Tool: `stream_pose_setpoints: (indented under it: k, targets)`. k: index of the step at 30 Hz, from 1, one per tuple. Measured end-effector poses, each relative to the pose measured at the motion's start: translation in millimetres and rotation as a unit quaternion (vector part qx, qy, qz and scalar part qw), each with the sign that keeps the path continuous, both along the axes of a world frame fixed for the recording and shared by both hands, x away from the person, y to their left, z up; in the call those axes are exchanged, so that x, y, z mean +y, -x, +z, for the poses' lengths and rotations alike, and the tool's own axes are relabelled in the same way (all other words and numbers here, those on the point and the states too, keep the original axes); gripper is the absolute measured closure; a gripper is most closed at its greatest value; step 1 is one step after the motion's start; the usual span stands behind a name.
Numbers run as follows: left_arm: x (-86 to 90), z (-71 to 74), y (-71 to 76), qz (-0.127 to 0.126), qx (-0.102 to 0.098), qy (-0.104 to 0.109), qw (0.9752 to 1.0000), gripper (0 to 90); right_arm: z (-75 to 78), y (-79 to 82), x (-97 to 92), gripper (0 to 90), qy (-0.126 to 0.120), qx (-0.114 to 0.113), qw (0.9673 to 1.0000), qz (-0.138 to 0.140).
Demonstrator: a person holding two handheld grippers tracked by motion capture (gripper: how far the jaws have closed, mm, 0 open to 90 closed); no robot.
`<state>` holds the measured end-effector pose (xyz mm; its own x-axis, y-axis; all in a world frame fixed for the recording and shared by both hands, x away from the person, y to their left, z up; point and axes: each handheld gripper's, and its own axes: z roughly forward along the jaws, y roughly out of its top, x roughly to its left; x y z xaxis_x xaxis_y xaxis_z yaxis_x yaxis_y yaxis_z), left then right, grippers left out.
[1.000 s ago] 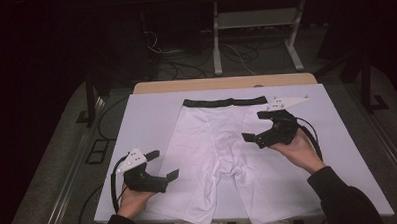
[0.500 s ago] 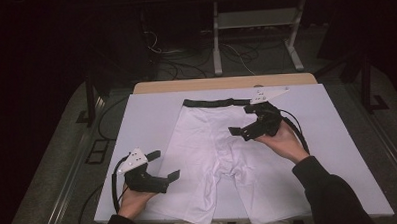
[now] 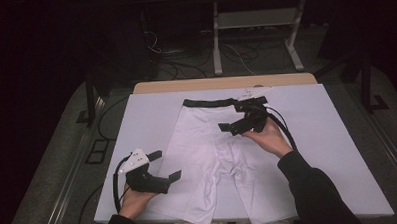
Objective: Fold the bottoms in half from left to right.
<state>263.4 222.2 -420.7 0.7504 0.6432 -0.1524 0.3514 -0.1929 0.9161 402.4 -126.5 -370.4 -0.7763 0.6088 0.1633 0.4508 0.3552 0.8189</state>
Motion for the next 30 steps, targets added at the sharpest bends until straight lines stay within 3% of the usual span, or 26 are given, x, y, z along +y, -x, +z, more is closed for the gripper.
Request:
stream_pose_setpoints:
  k: [6, 30]
  targets:
    - [0.0, 0.0, -0.1, 0.0, 0.0, -0.001, 1.0, 0.0, 6.2, -9.3, 6.7, 0.0, -0.01, -0.005, 0.9999, 0.002]
    - [1.2, 0.0, -0.4, 0.0, 0.0, 0.005, 1.0, 0.0, 19.3, -47.2, 46.1, 0.0, 0.001, -0.011, 0.9998, 0.015]
